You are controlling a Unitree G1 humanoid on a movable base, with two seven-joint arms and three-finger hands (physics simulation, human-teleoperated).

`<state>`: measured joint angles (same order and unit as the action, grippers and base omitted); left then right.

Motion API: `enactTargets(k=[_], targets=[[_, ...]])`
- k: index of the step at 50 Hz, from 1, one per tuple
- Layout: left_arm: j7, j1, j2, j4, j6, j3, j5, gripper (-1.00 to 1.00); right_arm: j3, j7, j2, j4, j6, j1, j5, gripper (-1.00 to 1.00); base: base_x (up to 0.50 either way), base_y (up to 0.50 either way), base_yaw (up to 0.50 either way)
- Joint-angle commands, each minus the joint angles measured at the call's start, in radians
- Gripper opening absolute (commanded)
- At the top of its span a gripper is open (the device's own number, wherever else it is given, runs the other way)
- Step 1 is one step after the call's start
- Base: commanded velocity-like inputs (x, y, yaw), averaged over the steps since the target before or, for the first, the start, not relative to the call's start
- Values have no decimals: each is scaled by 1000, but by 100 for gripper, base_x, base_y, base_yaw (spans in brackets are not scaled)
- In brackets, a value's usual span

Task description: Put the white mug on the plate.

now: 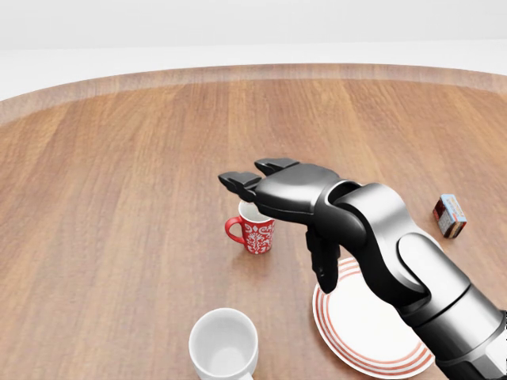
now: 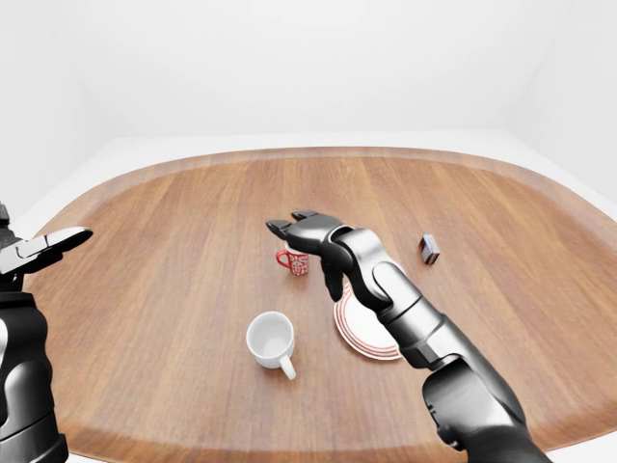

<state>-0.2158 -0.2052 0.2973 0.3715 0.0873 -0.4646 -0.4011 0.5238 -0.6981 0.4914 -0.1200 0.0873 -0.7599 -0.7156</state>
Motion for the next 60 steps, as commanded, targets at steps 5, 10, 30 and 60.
enactTargets(k=[5,10,30,60], targets=[[3,0,-3,-8,0,4,6,100,188,0,0,72,0,160,31,100,0,0,0],[2,-1,-2,-8,0,5,6,100,224,0,-13,81,0,135,46,100,0,0,0],[3,-3,-2,-7,0,6,2,100,170,0,-240,-175,0,57,-87,100,0,0,0],[7,2,-9,-12,0,11,10,100,195,0,-313,-204,0,65,-129,100,0,0,0]])
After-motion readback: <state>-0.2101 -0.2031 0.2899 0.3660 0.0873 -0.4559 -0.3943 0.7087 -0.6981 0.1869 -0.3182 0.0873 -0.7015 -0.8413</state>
